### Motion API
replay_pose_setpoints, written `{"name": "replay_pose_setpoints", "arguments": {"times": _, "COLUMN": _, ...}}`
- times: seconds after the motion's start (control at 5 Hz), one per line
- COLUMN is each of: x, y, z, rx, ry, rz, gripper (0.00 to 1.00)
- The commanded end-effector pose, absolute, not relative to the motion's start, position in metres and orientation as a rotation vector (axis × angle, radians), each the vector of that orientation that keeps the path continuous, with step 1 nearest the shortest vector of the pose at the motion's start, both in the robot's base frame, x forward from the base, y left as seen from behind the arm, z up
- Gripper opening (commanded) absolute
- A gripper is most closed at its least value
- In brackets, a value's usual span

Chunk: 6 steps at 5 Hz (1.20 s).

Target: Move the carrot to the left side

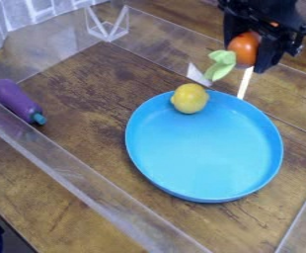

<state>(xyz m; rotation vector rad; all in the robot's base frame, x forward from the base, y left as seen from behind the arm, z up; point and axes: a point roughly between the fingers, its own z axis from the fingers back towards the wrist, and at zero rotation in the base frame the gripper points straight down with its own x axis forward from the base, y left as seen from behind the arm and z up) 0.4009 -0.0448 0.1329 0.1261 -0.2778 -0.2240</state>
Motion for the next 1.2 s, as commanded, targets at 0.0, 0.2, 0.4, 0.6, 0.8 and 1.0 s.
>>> {"name": "replay_pose_setpoints", "arguments": {"times": 0.0, "x": 0.410, "y": -0.051, "z": 0.157, "rx": 0.129, "ry": -0.366, "rz": -0.241, "gripper": 0.00}}
{"name": "replay_pose_setpoints", "arguments": {"times": 0.2, "x": 0.410, "y": -0.054, "z": 0.157, "rx": 0.133, "ry": -0.378, "rz": -0.247, "gripper": 0.00}}
{"name": "replay_pose_setpoints", "arguments": {"times": 0.4, "x": 0.413, "y": -0.057, "z": 0.156, "rx": 0.137, "ry": -0.391, "rz": -0.258, "gripper": 0.00}}
{"name": "replay_pose_setpoints", "arguments": {"times": 0.6, "x": 0.408, "y": -0.061, "z": 0.154, "rx": 0.138, "ry": -0.399, "rz": -0.272, "gripper": 0.00}}
{"name": "replay_pose_setpoints", "arguments": {"times": 0.8, "x": 0.403, "y": -0.065, "z": 0.157, "rx": 0.140, "ry": -0.406, "rz": -0.289, "gripper": 0.00}}
{"name": "replay_pose_setpoints", "arguments": {"times": 1.0, "x": 0.400, "y": -0.067, "z": 0.161, "rx": 0.146, "ry": -0.418, "rz": -0.294, "gripper": 0.00}}
